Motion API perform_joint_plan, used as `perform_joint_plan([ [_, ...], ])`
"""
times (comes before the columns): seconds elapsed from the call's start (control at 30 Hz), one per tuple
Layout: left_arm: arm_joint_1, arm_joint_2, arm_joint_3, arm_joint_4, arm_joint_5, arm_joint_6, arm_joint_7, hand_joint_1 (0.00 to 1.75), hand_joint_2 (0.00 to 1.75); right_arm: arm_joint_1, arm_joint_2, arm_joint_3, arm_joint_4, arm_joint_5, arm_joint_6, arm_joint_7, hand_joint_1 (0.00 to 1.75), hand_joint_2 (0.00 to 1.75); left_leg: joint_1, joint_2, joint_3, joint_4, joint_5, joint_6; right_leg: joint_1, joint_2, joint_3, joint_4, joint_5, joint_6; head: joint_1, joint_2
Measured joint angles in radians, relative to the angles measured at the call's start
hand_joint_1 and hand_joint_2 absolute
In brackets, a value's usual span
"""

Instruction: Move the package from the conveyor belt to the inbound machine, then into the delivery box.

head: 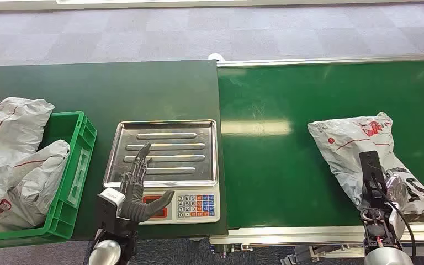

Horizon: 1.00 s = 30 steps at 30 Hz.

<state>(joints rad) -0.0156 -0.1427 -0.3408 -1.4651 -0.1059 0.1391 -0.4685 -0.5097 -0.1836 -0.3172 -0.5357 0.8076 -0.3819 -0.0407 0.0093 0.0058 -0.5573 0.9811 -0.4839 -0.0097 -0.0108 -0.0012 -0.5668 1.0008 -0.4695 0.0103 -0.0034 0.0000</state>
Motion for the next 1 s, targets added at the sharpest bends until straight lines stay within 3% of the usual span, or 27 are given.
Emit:
perform_joint_plan([
  [0.2,0.013,0.003,0.056,-0.032,-0.022,0.028,-0.018,0.0,1.75,0.051,0.055,0.038,-0.211,0.015,-0.008,-0.17,1.75,1.75,0.0,0.001,-0.001,0.0,0.0,0.0,0.0,0.0,-0.001,0.0,0.0,0.0,0.0,0.0],
  [0.43,0.031,0.007,0.105,-0.062,-0.03,0.03,-0.027,0.0,1.75,0.104,0.106,0.101,-0.434,0.034,0.0,-0.182,1.75,1.75,0.0,0.0,-0.001,0.0,0.0,0.0,0.0,-0.001,-0.001,0.0,0.0,0.0,0.0,0.0],
  [0.6,0.03,0.01,0.122,-0.065,-0.04,0.04,-0.048,0.0,1.75,0.138,0.129,0.15,-0.546,0.087,-0.017,-0.262,1.75,1.75,0.0,0.0,-0.001,0.0,0.0,0.0,0.0,-0.001,-0.001,0.0,0.0,0.0,0.0,0.0],
  [0.8,0.0,0.016,0.137,-0.065,-0.042,0.045,-0.07,0.0,1.75,0.153,0.171,0.342,-0.712,0.245,0.022,-0.262,1.75,1.75,0.001,0.001,0.0,-0.001,0.0,-0.001,0.002,0.0,-0.001,0.0,0.0,-0.001,0.0,0.0],
  [1.0,-0.042,0.016,0.137,-0.056,-0.021,0.069,-0.073,0.0,1.75,0.141,0.191,0.569,-0.746,0.35,0.061,-0.251,1.75,1.75,0.001,0.0,-0.001,-0.001,0.001,-0.001,0.002,-0.001,-0.001,0.0,0.0,-0.001,0.0,0.0],
])
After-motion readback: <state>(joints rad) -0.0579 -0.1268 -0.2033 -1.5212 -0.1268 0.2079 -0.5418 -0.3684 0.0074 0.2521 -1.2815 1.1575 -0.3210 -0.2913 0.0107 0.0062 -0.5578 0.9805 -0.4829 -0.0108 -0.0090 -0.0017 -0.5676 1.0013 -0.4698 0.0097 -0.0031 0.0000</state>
